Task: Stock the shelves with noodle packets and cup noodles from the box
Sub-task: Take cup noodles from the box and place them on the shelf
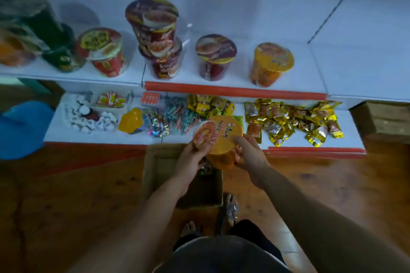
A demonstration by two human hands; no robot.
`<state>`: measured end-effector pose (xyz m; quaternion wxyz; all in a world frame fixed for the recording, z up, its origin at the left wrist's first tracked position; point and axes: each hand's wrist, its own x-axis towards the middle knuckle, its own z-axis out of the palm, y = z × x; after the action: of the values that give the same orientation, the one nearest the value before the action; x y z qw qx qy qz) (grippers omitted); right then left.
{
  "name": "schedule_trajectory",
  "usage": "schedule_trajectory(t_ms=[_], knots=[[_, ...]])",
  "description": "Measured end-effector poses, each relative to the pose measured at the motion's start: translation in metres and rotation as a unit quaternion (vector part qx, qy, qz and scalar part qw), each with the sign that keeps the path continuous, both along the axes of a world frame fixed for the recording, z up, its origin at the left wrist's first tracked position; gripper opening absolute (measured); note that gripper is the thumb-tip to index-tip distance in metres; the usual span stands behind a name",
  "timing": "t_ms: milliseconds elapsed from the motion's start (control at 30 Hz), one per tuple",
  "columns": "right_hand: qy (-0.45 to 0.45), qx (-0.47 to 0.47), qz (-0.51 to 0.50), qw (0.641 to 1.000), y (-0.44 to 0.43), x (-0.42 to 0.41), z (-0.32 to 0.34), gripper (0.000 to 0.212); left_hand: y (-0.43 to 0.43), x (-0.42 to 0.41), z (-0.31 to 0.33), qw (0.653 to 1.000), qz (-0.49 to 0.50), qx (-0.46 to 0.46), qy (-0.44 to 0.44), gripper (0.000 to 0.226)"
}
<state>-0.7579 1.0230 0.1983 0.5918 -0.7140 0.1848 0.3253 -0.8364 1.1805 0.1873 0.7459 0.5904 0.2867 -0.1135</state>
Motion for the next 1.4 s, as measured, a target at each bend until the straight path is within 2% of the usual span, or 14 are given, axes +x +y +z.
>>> schedule_trajectory(t_ms=[100,233,333,467,600,767,867,967,1200,1300,1400], knots=[[-0.047,-0.007,-0.042,0.998,-0.026,-0.003,0.032,0.023,-0.017,0.019,0.029,0.999,-0.016,0.007,-0.042,0.034],[-0.074,0.045,-0.097,0.992,-0.059,-0.002,0.064,0.012,-0.039,0.038,0.056,0.992,-0.073,0.051,-0.086,0.034],[-0.096,0.051,-0.128,0.986,-0.080,0.005,0.076,0.015,-0.057,0.056,0.075,0.988,-0.095,0.065,-0.105,0.036],[-0.115,0.061,-0.163,0.978,-0.105,0.019,0.089,0.008,-0.086,0.081,0.095,0.980,-0.115,0.111,-0.114,0.050],[-0.131,0.088,-0.200,0.967,-0.128,0.049,0.105,0.009,-0.113,0.113,0.108,0.978,-0.111,0.132,-0.114,0.046],[-0.179,0.077,-0.172,0.966,-0.156,0.107,0.122,0.007,-0.141,0.167,0.117,0.976,-0.090,0.148,-0.129,0.046],[-0.189,0.085,-0.147,0.967,-0.167,0.147,0.127,0.021,-0.152,0.197,0.129,0.975,-0.062,0.144,-0.157,0.041],[-0.198,0.095,-0.118,0.968,-0.167,0.186,0.130,0.023,-0.154,0.226,0.136,0.974,-0.028,0.147,-0.173,0.037],[-0.210,0.065,-0.049,0.974,-0.141,0.250,0.131,0.027,-0.137,0.274,0.140,0.977,0.047,0.155,-0.142,0.019],[-0.203,0.056,-0.034,0.977,-0.128,0.274,0.129,0.011,-0.124,0.289,0.128,0.978,0.077,0.155,-0.117,0.026],[-0.201,0.047,-0.009,0.978,-0.114,0.292,0.128,0.002,-0.117,0.300,0.125,0.976,0.107,0.147,-0.122,0.017]])
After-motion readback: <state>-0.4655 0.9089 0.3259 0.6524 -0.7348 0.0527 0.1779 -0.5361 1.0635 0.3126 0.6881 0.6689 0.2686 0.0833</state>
